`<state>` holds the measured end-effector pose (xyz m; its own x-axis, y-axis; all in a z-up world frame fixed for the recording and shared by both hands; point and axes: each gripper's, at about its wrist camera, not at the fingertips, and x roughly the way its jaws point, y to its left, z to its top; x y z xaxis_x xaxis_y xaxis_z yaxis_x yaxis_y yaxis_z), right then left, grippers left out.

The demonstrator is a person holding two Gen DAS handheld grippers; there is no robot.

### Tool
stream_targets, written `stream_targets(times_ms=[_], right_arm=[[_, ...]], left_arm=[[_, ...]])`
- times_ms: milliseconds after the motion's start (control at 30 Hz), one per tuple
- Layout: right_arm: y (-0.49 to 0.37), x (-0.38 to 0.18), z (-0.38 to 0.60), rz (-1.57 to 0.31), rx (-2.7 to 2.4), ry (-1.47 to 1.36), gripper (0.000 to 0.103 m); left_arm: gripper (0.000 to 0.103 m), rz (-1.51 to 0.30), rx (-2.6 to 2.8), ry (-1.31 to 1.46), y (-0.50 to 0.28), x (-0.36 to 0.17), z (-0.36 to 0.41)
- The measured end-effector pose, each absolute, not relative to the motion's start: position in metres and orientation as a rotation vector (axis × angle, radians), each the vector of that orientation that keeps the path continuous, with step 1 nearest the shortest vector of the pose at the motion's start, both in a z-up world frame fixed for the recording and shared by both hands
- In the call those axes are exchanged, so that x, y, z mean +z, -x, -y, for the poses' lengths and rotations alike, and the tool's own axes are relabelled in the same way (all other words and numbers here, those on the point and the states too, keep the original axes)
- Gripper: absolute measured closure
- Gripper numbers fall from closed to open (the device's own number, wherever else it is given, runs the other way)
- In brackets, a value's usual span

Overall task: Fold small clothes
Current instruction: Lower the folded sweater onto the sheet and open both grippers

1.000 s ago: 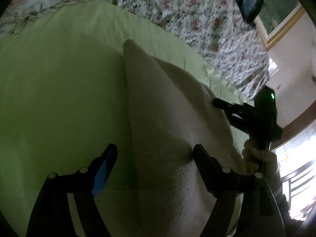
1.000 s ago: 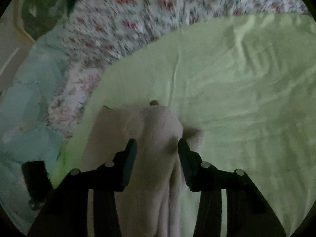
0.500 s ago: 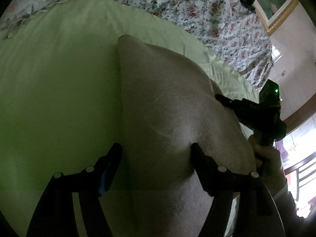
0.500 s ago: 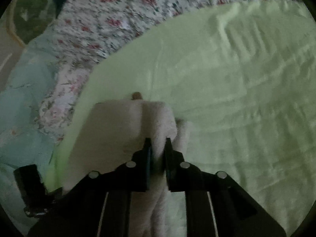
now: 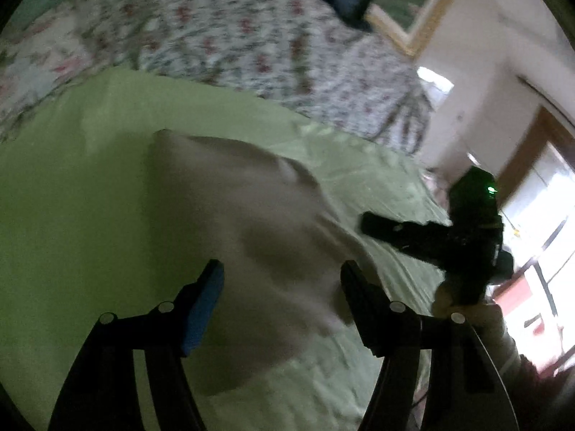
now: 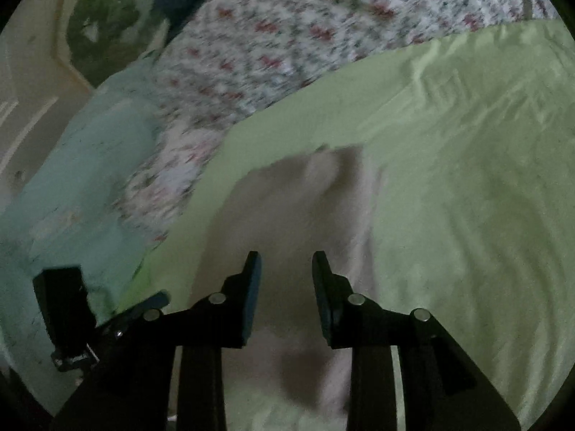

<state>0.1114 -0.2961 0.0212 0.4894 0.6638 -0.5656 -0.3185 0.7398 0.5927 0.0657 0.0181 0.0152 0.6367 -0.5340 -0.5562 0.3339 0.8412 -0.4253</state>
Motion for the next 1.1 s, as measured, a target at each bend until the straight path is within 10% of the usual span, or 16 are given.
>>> stream_targets(times_ms=[200, 333, 1100], right_arm=[[-0.088, -0.025, 0.277, -0.979, 0.556, -0.329, 0.073], [-0.092, -0.055, 0.294, -0.987, 0.496, -0.349, 0.102], [-0.05, -0.043, 0.288, -0.959, 0.433, -0.144, 0.098]], left_arm=[[0.041, -0.888, -0.496, 0.236, -0.069, -0.044, -0.004], [0.05, -0.878, -0.482, 0.258, -0.064, -0.055, -0.011], [0.048, -0.908, -0.342, 0.219, -0.031, -0.055, -0.013]])
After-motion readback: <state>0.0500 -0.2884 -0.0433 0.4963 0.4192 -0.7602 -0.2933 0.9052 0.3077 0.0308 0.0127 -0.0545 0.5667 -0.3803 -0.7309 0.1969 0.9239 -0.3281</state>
